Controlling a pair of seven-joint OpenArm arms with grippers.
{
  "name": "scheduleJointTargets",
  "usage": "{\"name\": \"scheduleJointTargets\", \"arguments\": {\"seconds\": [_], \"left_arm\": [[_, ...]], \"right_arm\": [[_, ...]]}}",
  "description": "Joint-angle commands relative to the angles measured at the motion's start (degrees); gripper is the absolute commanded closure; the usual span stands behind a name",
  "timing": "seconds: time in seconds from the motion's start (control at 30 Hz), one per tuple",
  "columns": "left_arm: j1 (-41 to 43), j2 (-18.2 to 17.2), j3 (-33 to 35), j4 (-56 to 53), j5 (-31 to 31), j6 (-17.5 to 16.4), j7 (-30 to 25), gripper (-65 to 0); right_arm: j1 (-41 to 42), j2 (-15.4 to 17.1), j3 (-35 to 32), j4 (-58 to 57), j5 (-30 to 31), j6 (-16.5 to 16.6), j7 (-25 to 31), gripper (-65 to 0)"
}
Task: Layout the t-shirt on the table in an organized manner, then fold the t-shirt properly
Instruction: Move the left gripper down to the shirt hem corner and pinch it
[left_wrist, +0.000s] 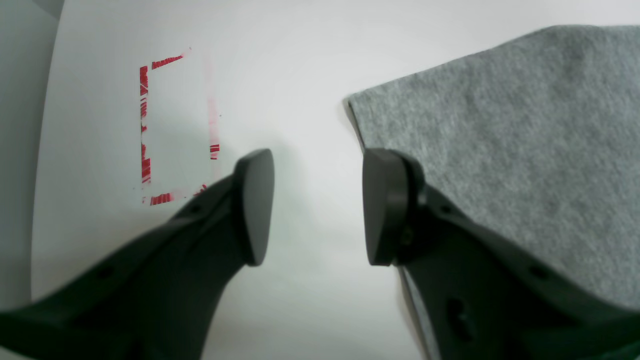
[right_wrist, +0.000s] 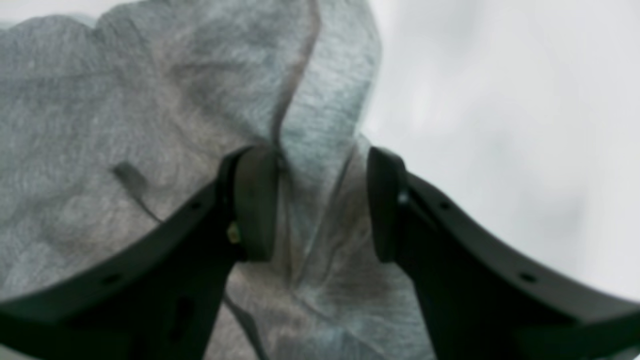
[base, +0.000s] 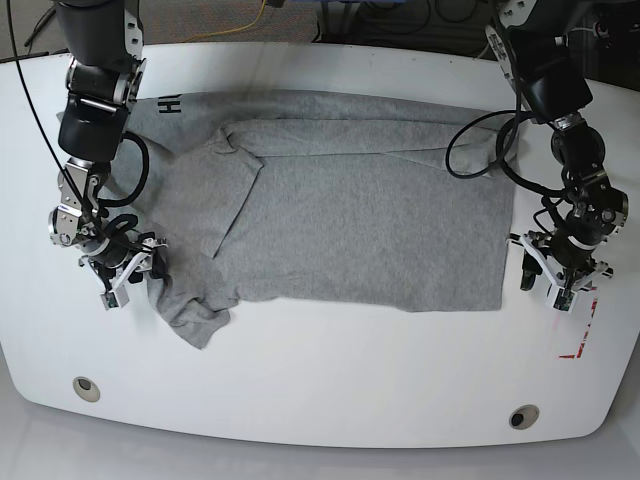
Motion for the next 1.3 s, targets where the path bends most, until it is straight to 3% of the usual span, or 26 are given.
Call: {"name": "scheduleJointTargets", "arguments": {"seconds": [0.0,0.33,0.73,0.87,1.27], "left_arm": [[-1.3,-0.7,-0.1,0.9,-1.0,0.3,-1.4,-26.7],[-1.3,-0.7,-0.1,0.9,-1.0,0.3,-1.4,-26.7],[-0.4,-0.6,0.4,1.1,-1.0,0.3,-1.4,-26.7],[-0.4,-0.7,1.6,0.8,-1.0,0.3,-1.8,-26.7],[-3.5,-0.7,2.0,-7.2,-1.0,0.3,-6.7,-27.0]], "right_arm": [[1.7,1.2,0.3,1.2,1.0,0.1,1.4,-23.2],[1.7,1.0,0.1,1.0,0.4,0.1,1.4,-3.7],[1.6,1.4,0.2,1.3,0.4,0.1,1.1,-2.9],[1.4,3.3,0.4,4.1,1.0,0.1,-2.1,-2.9],[-2.4,3.5,0.4,14.3,0.4,0.1,-7.0,-2.9]]}}
